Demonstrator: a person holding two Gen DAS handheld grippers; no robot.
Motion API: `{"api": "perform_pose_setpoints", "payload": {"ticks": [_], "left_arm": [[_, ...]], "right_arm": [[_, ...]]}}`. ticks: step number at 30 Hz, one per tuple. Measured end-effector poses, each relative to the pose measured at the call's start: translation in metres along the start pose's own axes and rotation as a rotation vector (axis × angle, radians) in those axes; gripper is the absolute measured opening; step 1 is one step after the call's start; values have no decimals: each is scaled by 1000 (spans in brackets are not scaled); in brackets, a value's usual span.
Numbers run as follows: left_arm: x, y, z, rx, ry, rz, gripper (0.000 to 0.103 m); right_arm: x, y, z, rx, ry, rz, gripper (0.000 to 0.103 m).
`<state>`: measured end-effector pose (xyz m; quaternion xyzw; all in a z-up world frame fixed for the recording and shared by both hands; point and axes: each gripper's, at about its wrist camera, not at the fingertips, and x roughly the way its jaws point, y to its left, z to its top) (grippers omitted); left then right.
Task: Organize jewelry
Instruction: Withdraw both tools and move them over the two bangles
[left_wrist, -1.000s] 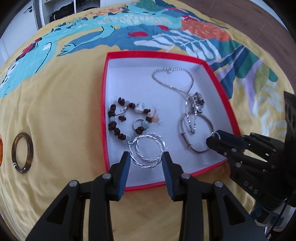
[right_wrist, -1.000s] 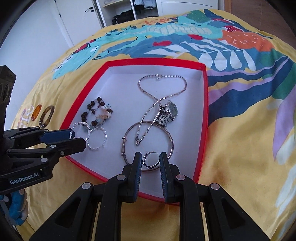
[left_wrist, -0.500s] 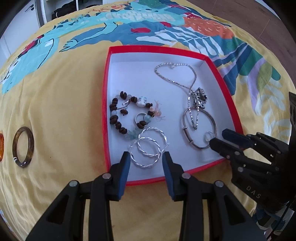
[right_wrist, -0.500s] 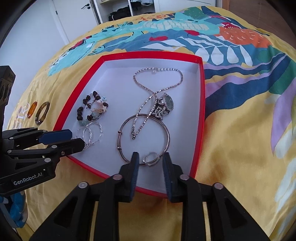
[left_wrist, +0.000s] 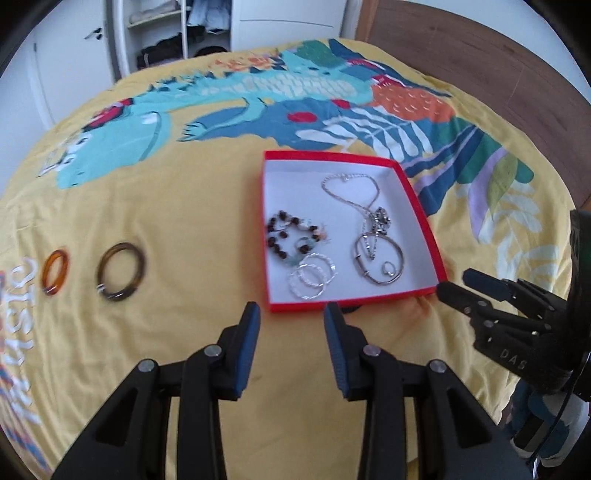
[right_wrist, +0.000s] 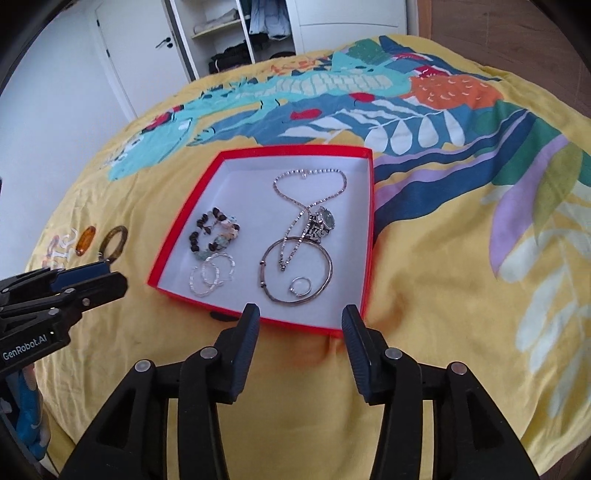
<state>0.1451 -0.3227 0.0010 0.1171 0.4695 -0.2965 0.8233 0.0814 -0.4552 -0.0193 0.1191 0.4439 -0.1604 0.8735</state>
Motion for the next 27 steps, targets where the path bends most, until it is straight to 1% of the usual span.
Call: {"api": "perform_pose_setpoints", "payload": {"ticks": [2, 6, 11, 15, 18, 22, 27], "left_arm": [[-19, 7, -8, -14, -35, 25, 34], [-57, 21, -24, -27, -90, 103, 34], [-104, 40, -45, -48, -165, 191, 35], [-137, 60, -61, -89, -208, 237, 35], [-157, 73, -76, -120, -230, 272, 36], [-176, 86, -91, -144, -251, 311, 41], [-193, 97, -108, -155, -269, 342, 42]], "right_arm": [[-13, 5, -6, 11, -13, 2, 50], [-33, 19, -16, 18, -34, 22, 50], [-54, 47, -29, -1, -57, 64, 51], [-65, 69, -38, -27, -59, 94, 51], [-72, 87, -47, -53, -61, 115, 51], [-79, 108, -58, -64, -63, 148, 51], [-86, 130, -66, -96, -63, 165, 51]]}}
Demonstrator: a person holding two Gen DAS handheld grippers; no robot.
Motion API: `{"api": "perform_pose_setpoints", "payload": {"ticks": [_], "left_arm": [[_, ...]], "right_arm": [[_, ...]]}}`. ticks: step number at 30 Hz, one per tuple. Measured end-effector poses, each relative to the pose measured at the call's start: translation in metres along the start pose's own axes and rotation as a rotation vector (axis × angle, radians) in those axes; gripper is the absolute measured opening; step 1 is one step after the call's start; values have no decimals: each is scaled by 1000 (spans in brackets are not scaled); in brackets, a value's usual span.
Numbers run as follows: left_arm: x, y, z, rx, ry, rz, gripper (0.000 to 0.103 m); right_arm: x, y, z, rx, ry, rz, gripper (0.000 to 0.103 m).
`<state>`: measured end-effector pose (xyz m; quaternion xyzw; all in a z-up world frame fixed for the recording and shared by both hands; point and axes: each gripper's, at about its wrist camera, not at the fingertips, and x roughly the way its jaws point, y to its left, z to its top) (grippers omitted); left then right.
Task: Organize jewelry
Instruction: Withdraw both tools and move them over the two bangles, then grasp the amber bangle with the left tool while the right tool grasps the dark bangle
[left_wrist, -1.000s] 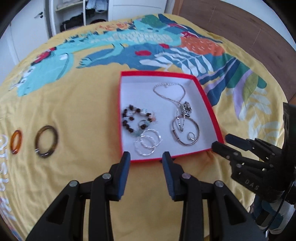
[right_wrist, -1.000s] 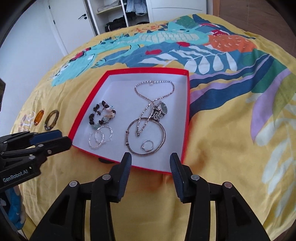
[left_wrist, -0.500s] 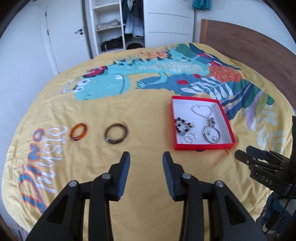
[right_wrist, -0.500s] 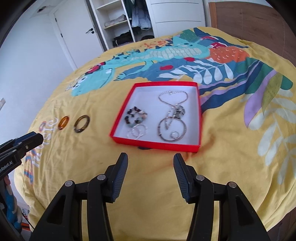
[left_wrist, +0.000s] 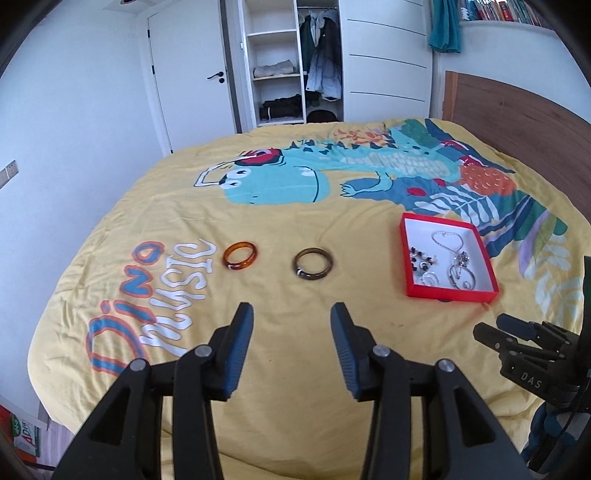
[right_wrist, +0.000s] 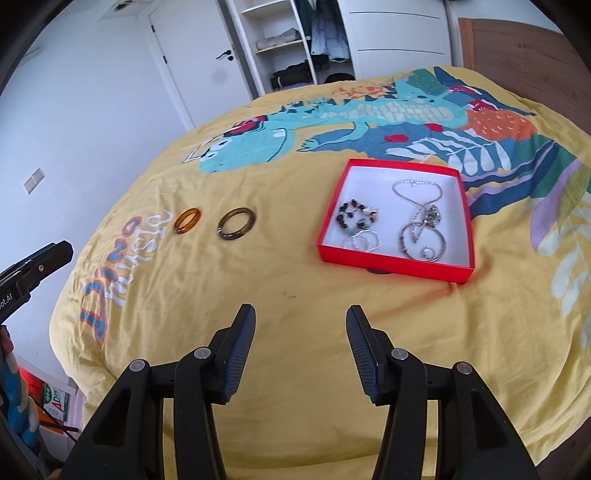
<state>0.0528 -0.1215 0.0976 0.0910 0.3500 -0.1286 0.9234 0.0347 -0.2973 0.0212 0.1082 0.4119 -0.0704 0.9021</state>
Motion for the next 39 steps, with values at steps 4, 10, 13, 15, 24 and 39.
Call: {"api": "perform_pose_setpoints", "payload": {"ticks": [4, 10, 13, 15, 24, 39], "left_arm": [[-6, 12, -8, -11, 0, 10, 42], [-13, 30, -21, -32, -16, 19, 42], [-10, 43, -27, -59, -16, 15, 42], [-4, 55, -33, -75, 1, 18, 42], [54, 109, -37, -174, 120, 81, 42], [224, 157, 31, -283, 218, 44, 42]], "right_arm": [[-5, 17, -3, -23, -4, 4, 51], [-9, 39, -9, -61, 2, 10, 51], [-10, 50, -9, -87, 8, 14, 51], [-7, 56, -8, -102, 12, 20, 51], [39, 74, 19, -147, 47, 58, 51], [178, 79, 101, -186, 116, 54, 51]]}}
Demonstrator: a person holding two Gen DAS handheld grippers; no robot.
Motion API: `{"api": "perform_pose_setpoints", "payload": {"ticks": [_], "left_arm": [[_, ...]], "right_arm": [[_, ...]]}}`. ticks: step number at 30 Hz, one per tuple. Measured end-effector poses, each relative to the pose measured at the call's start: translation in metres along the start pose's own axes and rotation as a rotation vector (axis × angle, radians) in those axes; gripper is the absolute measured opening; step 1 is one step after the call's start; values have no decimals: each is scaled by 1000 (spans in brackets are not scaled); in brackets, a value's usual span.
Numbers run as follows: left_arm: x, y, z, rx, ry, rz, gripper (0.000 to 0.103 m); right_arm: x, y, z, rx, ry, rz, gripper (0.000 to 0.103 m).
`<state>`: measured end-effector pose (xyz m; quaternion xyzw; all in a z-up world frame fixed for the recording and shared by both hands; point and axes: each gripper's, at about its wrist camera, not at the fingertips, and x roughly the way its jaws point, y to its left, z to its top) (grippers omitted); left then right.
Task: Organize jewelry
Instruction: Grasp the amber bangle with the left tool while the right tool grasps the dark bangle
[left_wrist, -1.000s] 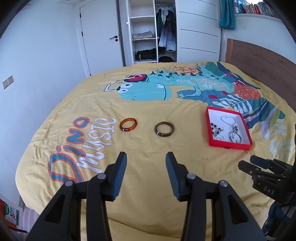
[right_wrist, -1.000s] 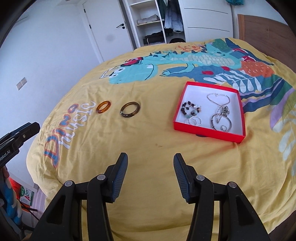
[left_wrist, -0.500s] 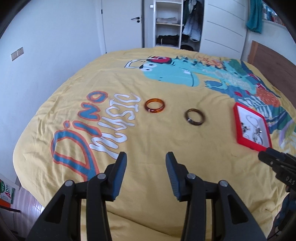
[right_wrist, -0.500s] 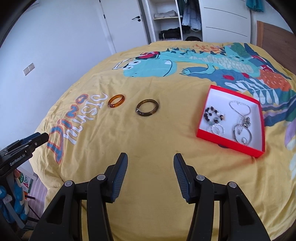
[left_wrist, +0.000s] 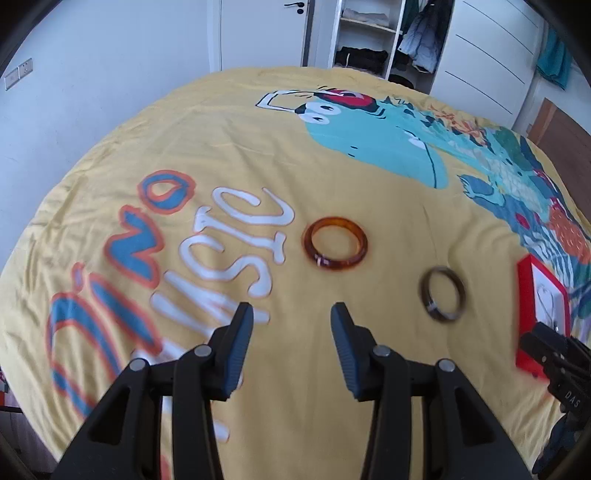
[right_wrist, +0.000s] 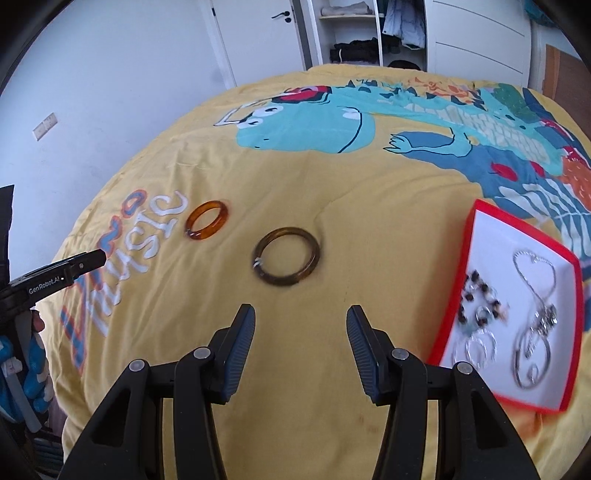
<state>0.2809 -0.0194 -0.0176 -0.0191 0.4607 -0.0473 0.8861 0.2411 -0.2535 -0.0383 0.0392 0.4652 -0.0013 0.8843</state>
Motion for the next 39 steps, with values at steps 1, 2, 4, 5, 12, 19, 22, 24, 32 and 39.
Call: {"api": "perform_pose_setpoints", "payload": {"ticks": [1, 2, 4, 5, 12, 19, 22, 24, 32, 39], "left_arm": [[9, -2, 6, -5, 5, 2, 42], [19, -4, 12, -12, 11, -2, 42], [39, -7, 24, -23, 21, -9, 42], [47, -8, 30, -28, 22, -15, 42], [105, -14, 55, -35, 71, -16, 42], [144, -8, 52, -66, 137, -21, 42], [152, -8, 50, -62, 138, -23, 42], [155, -10, 49, -50, 132, -18, 42], [158, -22, 43, 16, 86, 42, 37], [149, -34, 33, 85, 73, 87, 13]], "right_arm": [[10, -3, 7, 1, 5, -4, 51], [20, -7, 13, 1, 11, -9, 51], [35, -11, 24, 5, 20, -12, 51], [44, -14, 29, 8, 26, -9, 51], [94, -10, 44, -20, 77, 16, 48], [126, -4, 40, -43, 127, 19, 40], [132, -5, 39, -35, 125, 22, 40], [135, -5, 39, -34, 121, 21, 40], [141, -1, 40, -64, 105, -3, 27], [132, -3, 39, -52, 91, -18, 11]]}}
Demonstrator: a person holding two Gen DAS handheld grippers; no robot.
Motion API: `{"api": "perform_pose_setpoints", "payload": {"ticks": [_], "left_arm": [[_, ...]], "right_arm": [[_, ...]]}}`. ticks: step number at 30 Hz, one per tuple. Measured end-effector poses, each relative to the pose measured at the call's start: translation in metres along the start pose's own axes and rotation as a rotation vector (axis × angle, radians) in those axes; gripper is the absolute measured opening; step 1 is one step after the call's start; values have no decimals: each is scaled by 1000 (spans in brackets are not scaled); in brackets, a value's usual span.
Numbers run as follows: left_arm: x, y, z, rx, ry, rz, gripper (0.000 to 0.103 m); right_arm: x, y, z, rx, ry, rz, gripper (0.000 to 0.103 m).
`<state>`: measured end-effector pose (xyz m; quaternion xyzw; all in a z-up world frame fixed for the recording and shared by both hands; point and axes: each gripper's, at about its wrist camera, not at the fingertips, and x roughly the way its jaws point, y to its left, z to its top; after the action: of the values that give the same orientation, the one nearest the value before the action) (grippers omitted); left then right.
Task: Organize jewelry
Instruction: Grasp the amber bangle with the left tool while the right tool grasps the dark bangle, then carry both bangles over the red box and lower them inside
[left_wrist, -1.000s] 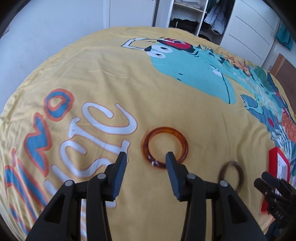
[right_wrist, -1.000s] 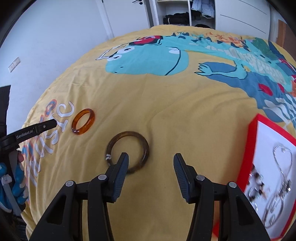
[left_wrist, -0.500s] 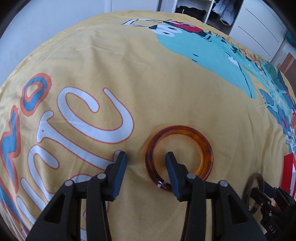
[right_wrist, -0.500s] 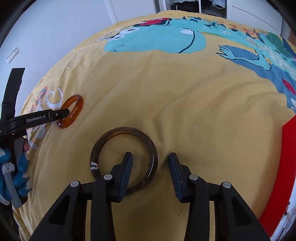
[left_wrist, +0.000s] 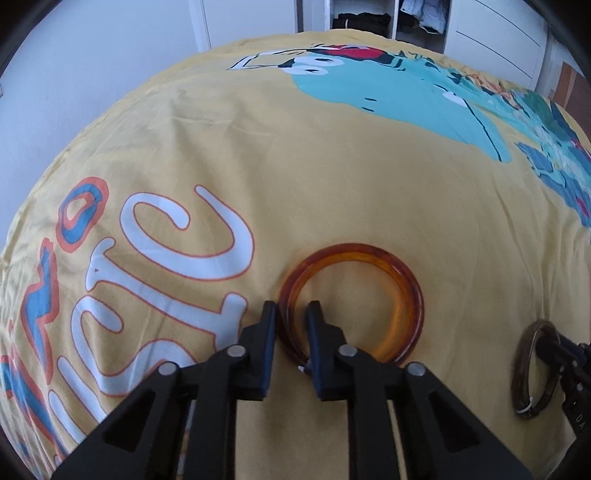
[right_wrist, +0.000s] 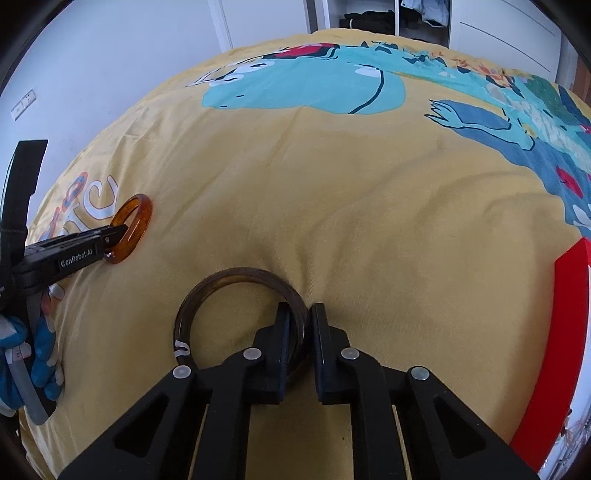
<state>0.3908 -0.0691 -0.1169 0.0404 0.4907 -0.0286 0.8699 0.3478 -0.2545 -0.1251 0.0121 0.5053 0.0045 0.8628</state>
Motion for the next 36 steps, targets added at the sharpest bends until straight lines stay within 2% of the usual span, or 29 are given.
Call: {"api": "perform_pose_setpoints", "payload": {"ticks": [13, 27, 36], "left_arm": [[-39, 4, -38, -25, 17, -42, 9], [-107, 20, -82, -11, -2, -63, 9], [-154, 3, -114, 31, -24, -92, 9]], "right_arm": [[-52, 0, -31, 56, -37, 32, 10], [-126, 18, -64, 63, -100, 41, 10], [-178, 3, -101, 96, -141, 18, 10]]}}
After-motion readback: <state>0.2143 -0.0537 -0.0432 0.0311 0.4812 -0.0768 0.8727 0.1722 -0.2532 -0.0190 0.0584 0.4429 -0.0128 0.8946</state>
